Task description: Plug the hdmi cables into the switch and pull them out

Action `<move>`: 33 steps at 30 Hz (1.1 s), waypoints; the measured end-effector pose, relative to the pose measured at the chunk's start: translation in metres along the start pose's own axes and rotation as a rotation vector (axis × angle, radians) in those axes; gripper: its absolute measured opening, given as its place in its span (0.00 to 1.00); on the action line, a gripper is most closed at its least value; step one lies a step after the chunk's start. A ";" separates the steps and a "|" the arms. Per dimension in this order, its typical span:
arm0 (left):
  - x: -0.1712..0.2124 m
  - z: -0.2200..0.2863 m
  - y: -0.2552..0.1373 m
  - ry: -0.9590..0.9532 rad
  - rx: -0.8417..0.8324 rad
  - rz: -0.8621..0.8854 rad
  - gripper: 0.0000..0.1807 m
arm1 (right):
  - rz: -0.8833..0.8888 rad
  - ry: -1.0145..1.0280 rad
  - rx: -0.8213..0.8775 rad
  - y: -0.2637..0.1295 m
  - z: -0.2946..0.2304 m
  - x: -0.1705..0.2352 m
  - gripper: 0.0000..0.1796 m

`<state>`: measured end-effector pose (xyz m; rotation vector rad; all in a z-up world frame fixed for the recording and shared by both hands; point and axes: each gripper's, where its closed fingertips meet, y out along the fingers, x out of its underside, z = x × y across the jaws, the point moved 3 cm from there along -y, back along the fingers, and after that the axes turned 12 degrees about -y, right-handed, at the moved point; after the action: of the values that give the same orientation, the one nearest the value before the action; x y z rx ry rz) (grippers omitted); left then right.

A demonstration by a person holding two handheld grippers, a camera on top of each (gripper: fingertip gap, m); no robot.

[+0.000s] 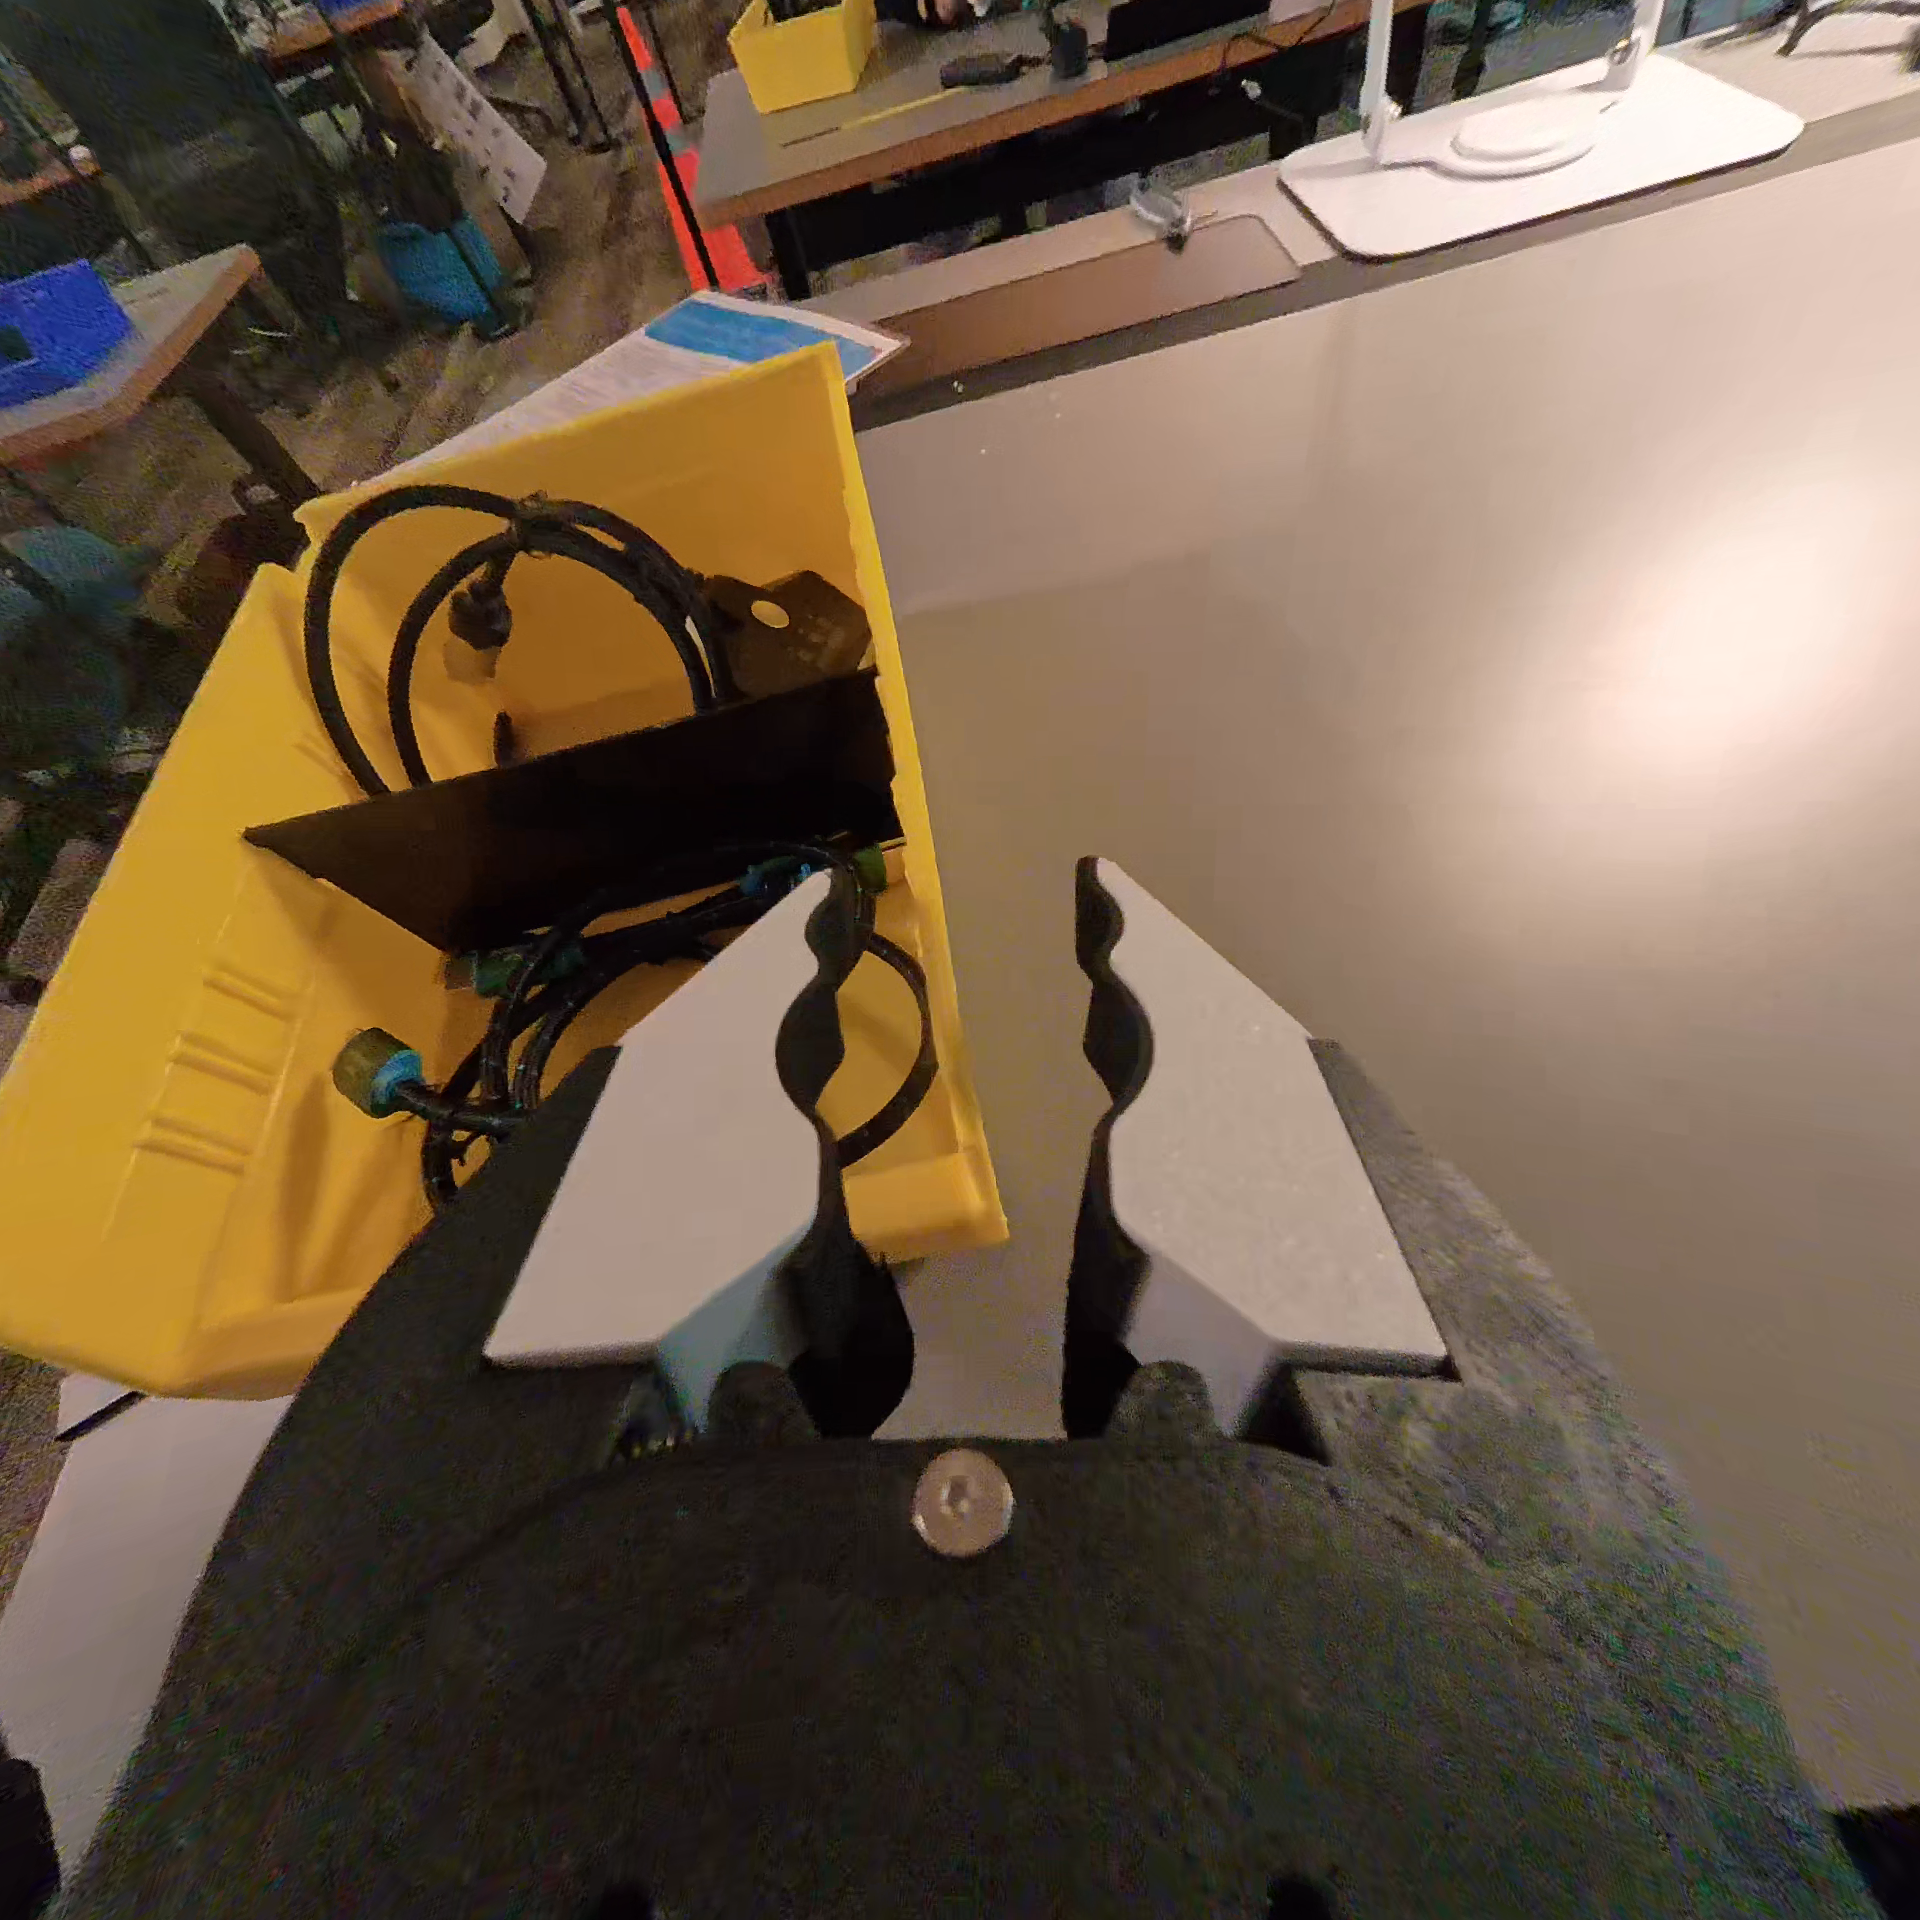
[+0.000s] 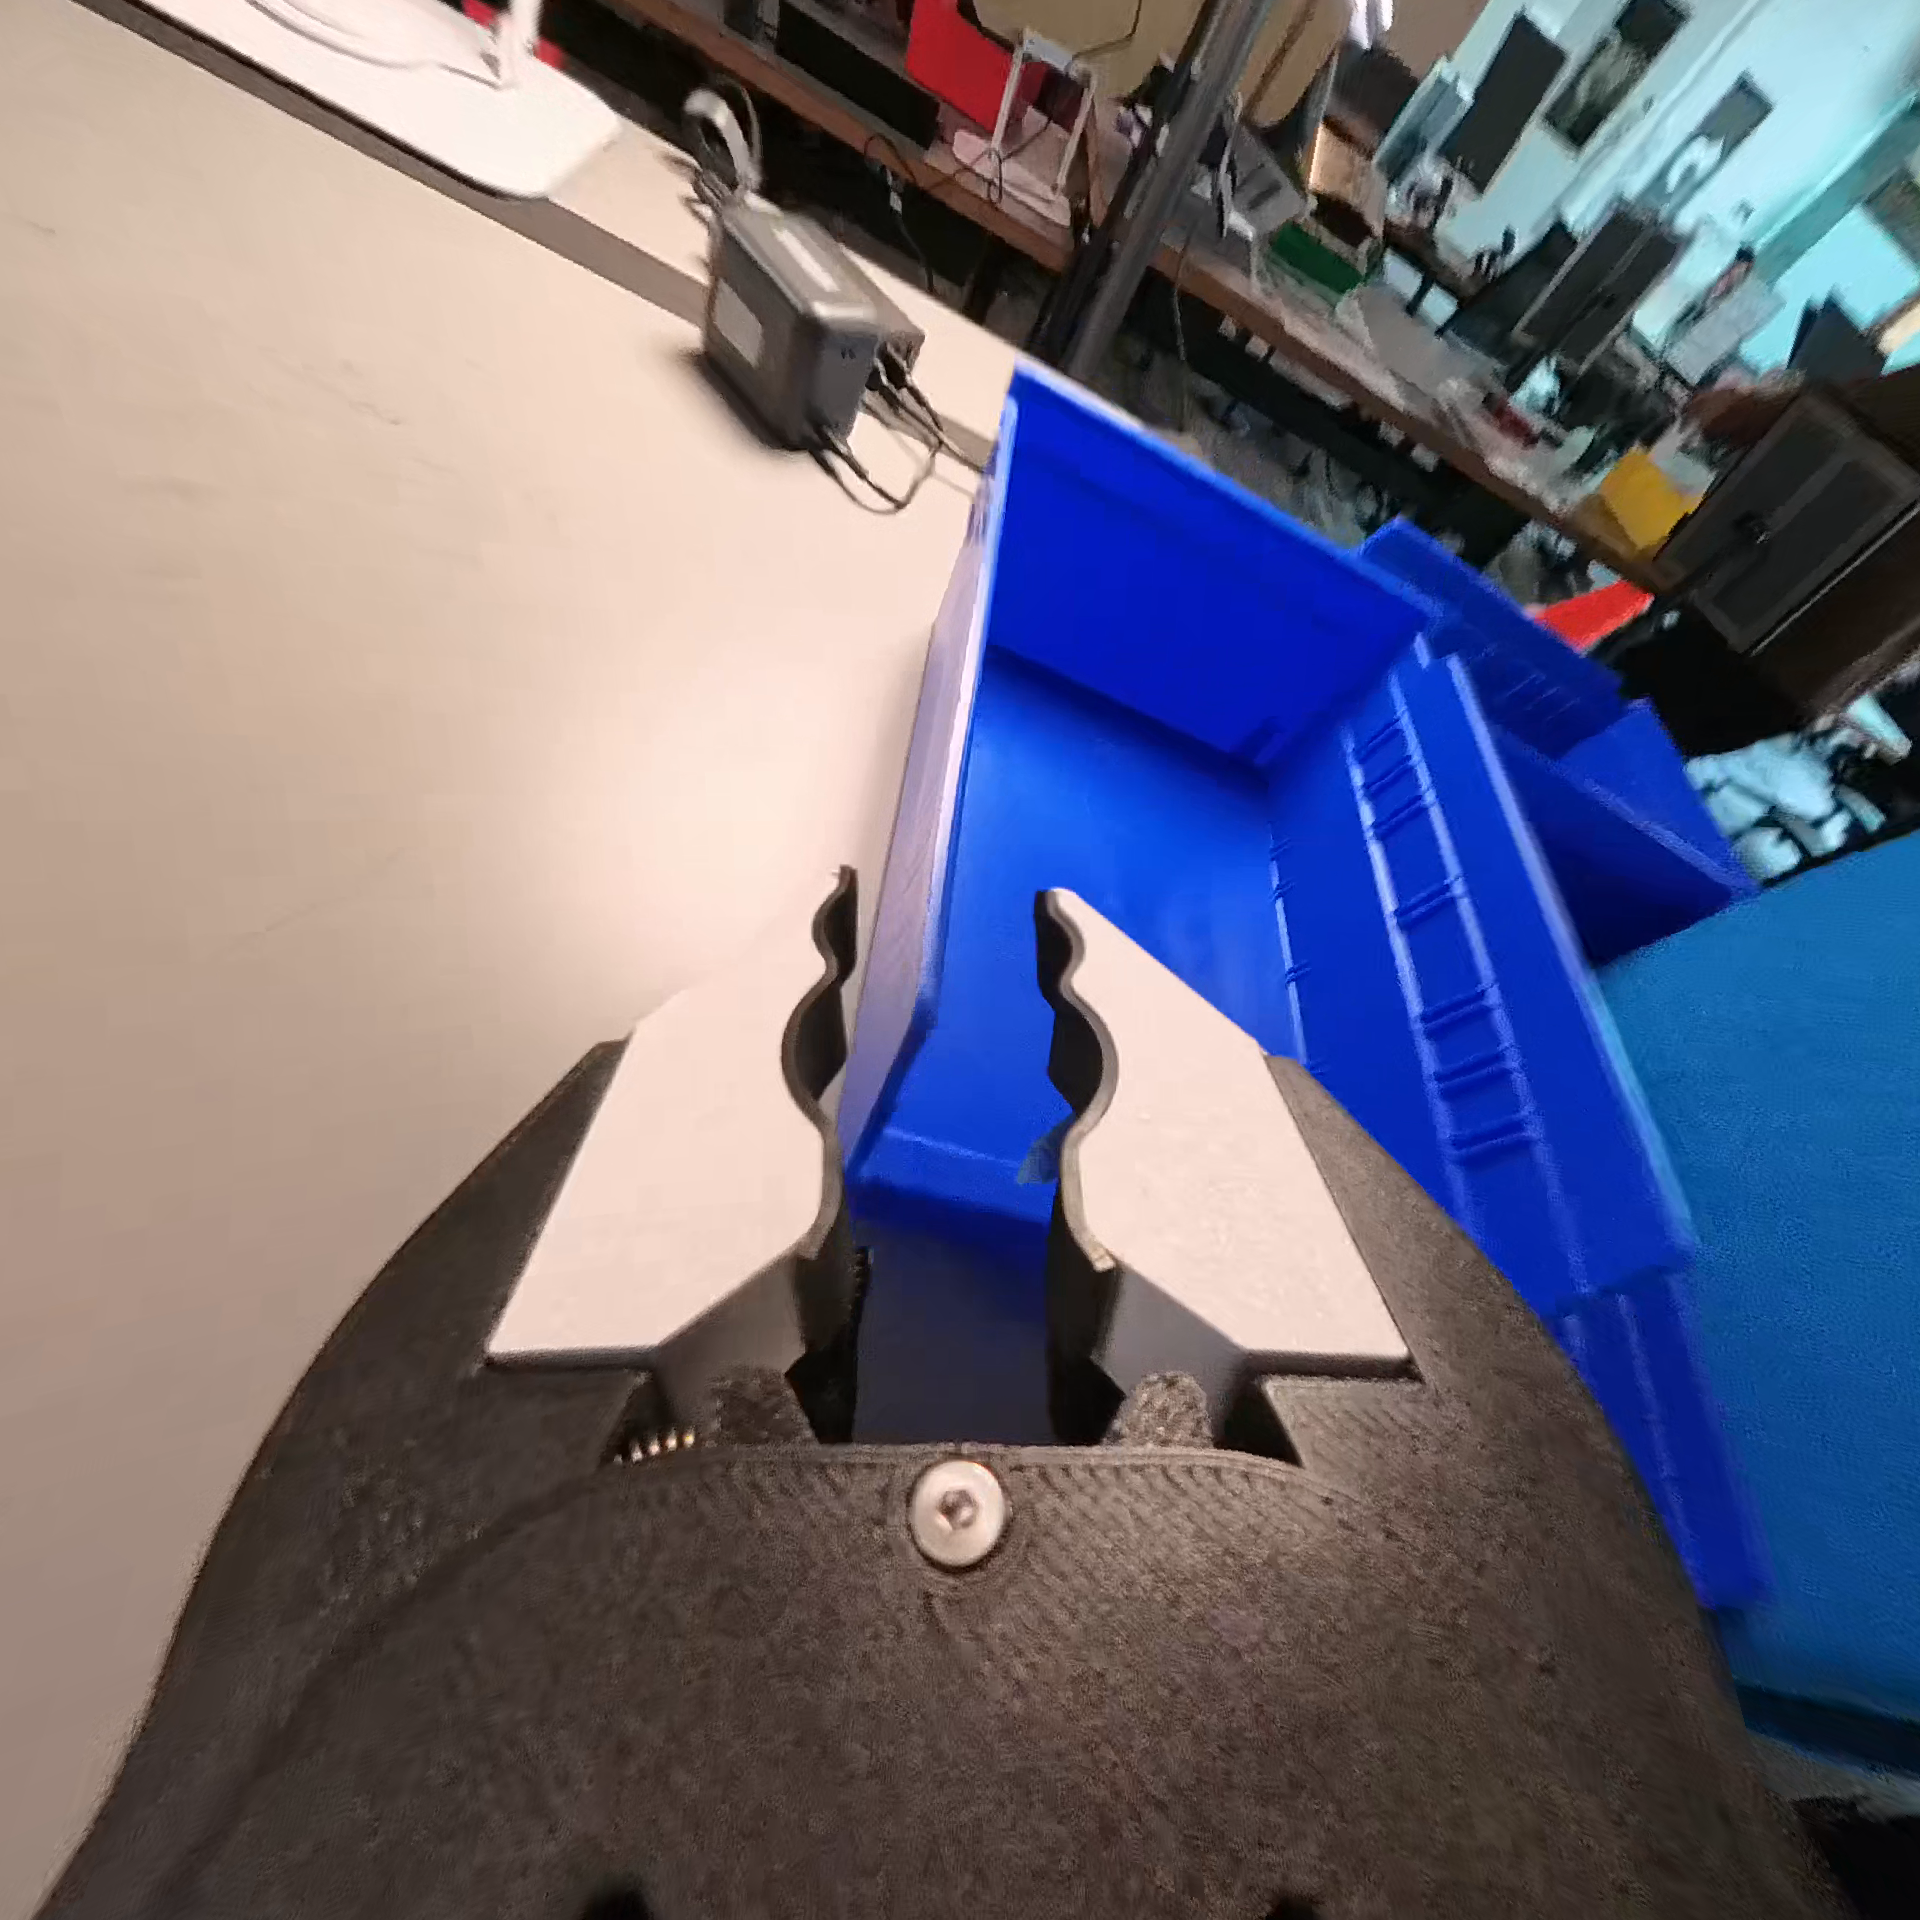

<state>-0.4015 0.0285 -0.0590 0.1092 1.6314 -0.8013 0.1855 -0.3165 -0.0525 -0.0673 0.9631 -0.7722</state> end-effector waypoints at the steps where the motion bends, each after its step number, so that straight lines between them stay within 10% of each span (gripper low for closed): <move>1: -0.007 -0.001 -0.008 -0.001 0.008 0.012 0.25 | 0.022 -0.027 -0.015 -0.010 0.000 -0.009 0.19; 13: 0.000 -0.117 0.056 -0.038 -0.079 -0.531 0.36 | 0.103 -0.291 -0.707 0.044 -0.197 -0.050 0.19; 26: 0.046 -0.122 0.108 0.375 0.276 -0.976 0.38 | 0.143 -0.236 -0.885 0.054 -0.213 -0.062 0.16; 33: 0.043 -0.121 0.101 0.482 0.291 -0.963 0.11 | 0.149 -0.228 -0.891 0.054 -0.213 -0.062 0.15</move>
<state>-0.4628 0.1553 -0.1413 -0.3334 2.0041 -1.8569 0.0334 -0.1796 -0.1546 -0.8302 1.0149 -0.1458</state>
